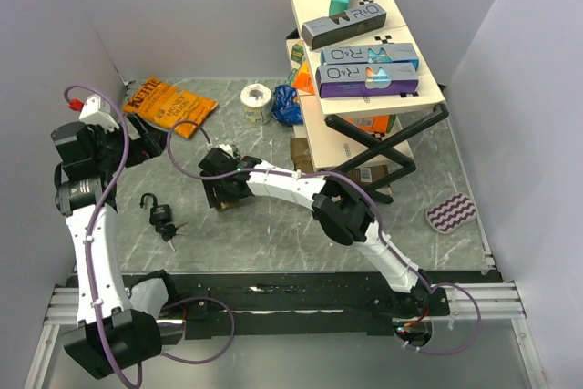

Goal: Lock with the key
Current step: Place the lock at the center of the board.

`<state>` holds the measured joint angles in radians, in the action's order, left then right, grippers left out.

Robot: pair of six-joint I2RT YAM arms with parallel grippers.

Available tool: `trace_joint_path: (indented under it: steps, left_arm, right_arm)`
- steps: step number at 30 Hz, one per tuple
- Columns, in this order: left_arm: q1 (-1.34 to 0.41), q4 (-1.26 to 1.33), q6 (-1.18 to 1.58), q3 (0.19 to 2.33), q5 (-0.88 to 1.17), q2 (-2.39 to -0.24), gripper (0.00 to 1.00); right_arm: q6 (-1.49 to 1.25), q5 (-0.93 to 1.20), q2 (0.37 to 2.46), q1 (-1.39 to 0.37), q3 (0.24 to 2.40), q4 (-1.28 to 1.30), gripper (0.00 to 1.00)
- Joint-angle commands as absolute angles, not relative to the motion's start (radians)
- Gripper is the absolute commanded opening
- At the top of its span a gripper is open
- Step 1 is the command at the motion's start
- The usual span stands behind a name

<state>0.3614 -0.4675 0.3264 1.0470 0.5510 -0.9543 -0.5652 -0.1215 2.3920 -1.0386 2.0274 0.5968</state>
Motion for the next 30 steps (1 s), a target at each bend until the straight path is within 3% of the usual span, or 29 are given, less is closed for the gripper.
trace_joint_path:
  steps: [1, 15, 23, 30]
  left_arm:
    - [0.365, -0.483, 0.322, 1.028, 0.561, -0.910, 0.96]
    - [0.365, -0.551, 0.279, 1.045, 0.532, -0.893, 0.96]
    - [0.364, -0.571, 0.294, 1.049, 0.551, -0.902, 0.96]
    - [0.364, -0.574, 0.296, 1.063, 0.542, -0.910, 0.96]
  right_arm:
    - [-0.604, -0.173, 2.396, -1.028, 2.102, 0.519, 0.00]
    - [-0.647, -0.196, 2.448, -1.005, 2.125, 0.471, 0.09]
    - [-0.655, -0.209, 2.450, -1.005, 2.118, 0.476, 0.40]
    - [-0.644, -0.232, 2.467, -0.999, 2.146, 0.460, 0.49]
